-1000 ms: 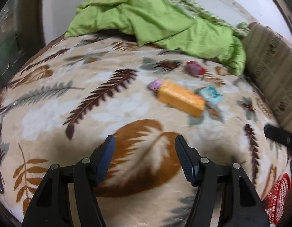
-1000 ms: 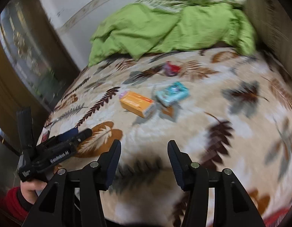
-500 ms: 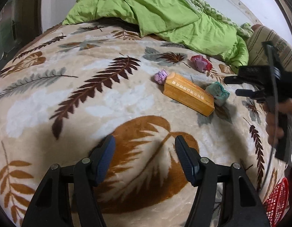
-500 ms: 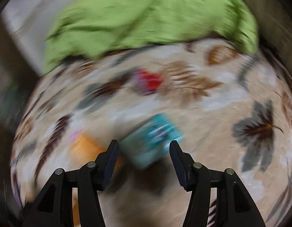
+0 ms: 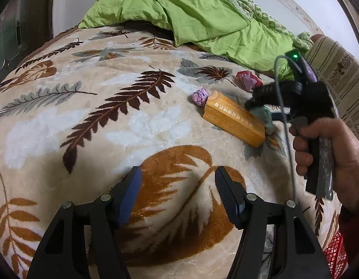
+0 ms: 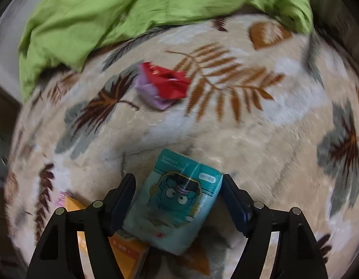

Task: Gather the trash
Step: 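Grasp the teal snack packet with the right tool while the left tool grasps the orange medicine box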

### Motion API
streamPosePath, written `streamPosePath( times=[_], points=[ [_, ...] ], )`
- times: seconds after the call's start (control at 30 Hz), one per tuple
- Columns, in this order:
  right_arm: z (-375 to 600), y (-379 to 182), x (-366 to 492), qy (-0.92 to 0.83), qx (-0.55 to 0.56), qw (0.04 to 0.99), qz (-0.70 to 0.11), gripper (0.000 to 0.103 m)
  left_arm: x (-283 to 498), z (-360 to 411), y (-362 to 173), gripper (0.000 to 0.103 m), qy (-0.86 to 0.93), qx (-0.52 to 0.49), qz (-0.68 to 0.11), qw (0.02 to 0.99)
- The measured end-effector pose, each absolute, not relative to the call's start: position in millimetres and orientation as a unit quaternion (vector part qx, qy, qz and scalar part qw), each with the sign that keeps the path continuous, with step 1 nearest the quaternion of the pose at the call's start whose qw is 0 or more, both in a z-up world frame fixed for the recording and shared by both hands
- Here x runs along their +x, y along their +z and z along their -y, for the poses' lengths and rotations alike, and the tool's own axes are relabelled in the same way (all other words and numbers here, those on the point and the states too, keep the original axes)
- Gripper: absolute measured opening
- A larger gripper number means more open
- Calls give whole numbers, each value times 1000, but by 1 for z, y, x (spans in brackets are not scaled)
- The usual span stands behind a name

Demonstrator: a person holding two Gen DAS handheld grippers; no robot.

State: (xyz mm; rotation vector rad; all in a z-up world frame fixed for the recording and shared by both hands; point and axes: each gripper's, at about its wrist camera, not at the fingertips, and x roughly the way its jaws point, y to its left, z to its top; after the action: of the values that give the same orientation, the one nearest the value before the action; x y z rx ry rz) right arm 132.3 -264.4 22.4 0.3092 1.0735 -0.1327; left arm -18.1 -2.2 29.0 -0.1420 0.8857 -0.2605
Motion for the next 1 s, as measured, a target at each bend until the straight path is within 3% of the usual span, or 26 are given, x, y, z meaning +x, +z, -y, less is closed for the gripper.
streamPosePath(
  times=[0.07,0.17,0.53,1.0],
  points=[
    [253,24,128,-47,113,853,-507,51,-18,0,30,64,-122,-72,-424,895],
    [241,26,115,-13,89,859,-505,45,-18,-7,33,64,-115,-88,-418,897],
    [198,25,24,136,151,835,-512,40,-20,-24,42,64,-109,-126,-406,899],
    [238,35,-43,58,162,858,-484,40,27,60,36,67,-179,9,-469,865]
  ],
)
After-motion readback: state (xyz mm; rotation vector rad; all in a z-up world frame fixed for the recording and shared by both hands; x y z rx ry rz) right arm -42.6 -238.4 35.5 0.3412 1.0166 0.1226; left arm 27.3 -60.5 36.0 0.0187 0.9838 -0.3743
